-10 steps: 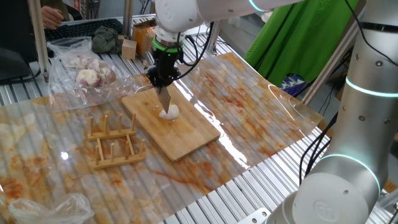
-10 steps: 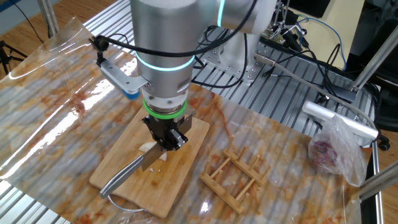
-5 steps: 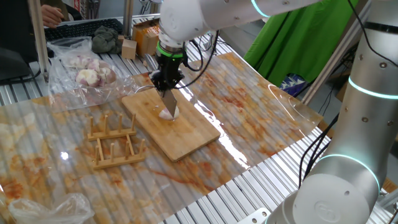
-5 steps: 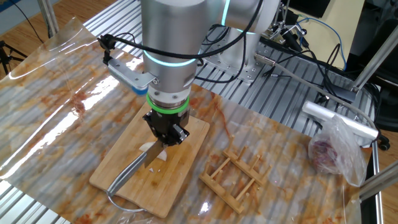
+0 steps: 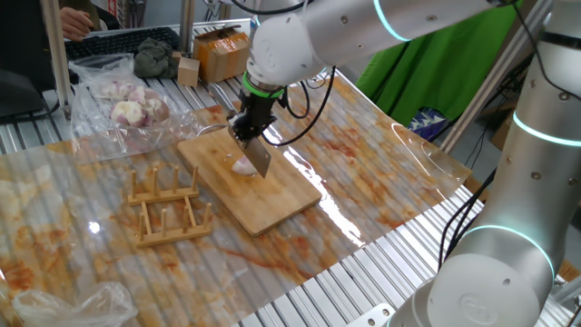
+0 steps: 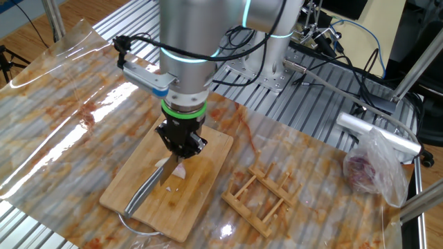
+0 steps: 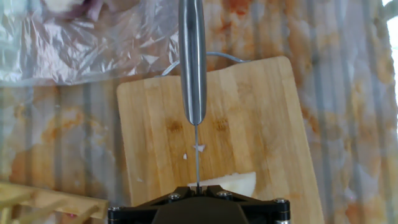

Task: Chop the onions

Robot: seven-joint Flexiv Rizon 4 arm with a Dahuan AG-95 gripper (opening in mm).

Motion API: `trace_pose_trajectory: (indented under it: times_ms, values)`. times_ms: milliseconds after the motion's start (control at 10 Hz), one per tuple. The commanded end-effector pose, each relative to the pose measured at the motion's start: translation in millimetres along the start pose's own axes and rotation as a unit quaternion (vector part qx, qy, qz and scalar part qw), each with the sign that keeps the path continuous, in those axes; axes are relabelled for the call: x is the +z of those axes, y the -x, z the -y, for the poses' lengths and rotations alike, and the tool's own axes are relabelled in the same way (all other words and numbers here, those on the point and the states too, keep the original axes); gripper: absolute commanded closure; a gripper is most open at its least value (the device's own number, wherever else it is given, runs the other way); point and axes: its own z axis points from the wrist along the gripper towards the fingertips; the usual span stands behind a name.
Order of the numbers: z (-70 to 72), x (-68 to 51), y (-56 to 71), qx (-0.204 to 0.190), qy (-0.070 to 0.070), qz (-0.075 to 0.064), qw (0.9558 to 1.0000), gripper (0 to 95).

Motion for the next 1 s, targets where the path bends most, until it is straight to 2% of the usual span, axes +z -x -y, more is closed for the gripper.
trace_pose_trajectory:
  times_ms: [100,1000]
  values:
    - [-1.6,5.6,-0.6,0.000,-0.002,0.000,1.0000,95.0]
    - [-1.7,17.7,-2.7,-0.015,-0.007,-0.001,0.9999,95.0]
